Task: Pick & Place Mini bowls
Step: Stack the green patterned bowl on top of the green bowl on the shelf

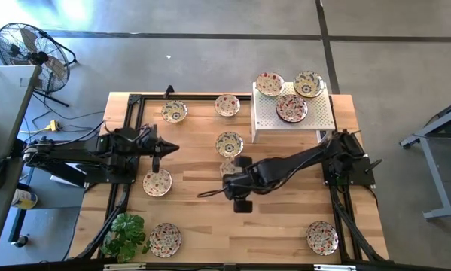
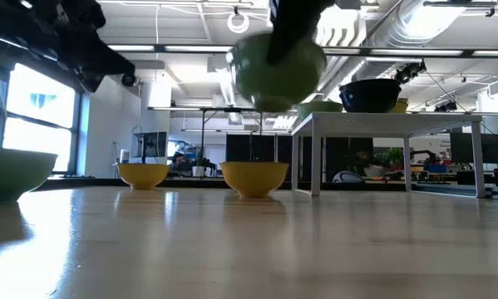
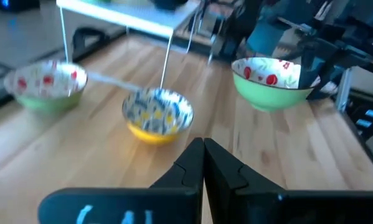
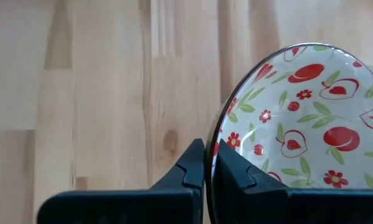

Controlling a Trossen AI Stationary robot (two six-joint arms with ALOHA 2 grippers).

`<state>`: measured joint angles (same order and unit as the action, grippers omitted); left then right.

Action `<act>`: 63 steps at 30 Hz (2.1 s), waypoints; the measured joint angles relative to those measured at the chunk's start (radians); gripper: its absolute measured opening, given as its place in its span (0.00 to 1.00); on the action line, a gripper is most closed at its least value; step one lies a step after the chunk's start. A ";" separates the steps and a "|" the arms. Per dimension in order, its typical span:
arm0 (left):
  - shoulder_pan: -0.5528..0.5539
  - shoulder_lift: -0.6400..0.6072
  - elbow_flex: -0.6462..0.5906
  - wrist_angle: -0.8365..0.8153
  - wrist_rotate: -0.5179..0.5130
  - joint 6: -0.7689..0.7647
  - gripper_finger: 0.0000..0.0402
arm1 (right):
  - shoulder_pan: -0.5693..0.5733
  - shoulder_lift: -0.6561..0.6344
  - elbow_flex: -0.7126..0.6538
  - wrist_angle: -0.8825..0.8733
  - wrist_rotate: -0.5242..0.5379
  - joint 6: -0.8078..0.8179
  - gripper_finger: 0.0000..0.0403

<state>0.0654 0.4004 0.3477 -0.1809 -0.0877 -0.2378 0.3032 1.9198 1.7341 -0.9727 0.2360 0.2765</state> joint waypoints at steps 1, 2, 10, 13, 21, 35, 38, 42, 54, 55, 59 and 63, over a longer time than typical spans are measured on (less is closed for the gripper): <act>0.000 0.000 0.000 0.017 0.000 0.005 0.00 | -0.005 0.000 0.035 -0.029 0.005 -0.014 0.02; 0.000 0.000 0.000 0.032 0.000 0.009 0.00 | -0.011 0.000 0.071 -0.057 0.015 -0.026 0.02; 0.000 0.000 0.001 0.074 -0.001 0.024 0.00 | -0.130 -0.002 0.333 -0.255 0.104 -0.157 0.02; 0.000 0.000 0.001 0.074 -0.008 0.024 0.00 | -0.219 -0.002 0.407 -0.305 0.088 -0.241 0.02; 0.000 0.000 0.001 0.074 -0.077 0.024 0.00 | -0.500 -0.002 0.556 -0.474 0.095 -0.456 0.02; 0.000 0.001 0.001 0.042 -0.189 0.024 0.00 | -0.949 -0.002 0.418 -0.474 -0.054 -0.563 0.03; 0.000 0.002 0.001 0.043 -0.195 0.024 0.00 | -0.958 -0.002 0.397 -0.446 -0.070 -0.563 0.03; 0.000 0.002 0.001 0.043 -0.210 0.024 0.00 | -0.954 -0.002 0.371 -0.421 -0.091 -0.550 0.03; 0.000 0.002 0.001 0.043 -0.220 0.024 0.00 | -0.941 -0.002 0.282 -0.388 -0.091 -0.486 0.04; 0.000 0.002 0.001 0.043 -0.220 0.024 0.00 | -0.940 -0.002 0.279 -0.382 -0.088 -0.483 0.04; 0.000 0.002 0.001 0.043 -0.222 0.024 0.00 | -0.935 -0.003 0.279 -0.356 -0.073 -0.476 0.09; 0.000 0.002 0.001 0.043 -0.222 0.024 0.00 | -0.932 -0.011 0.279 -0.355 -0.079 -0.465 0.18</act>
<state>0.0654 0.4019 0.3485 -0.1383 -0.3096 -0.2138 -0.6292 1.9089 2.0129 -1.3273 0.1569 -0.1885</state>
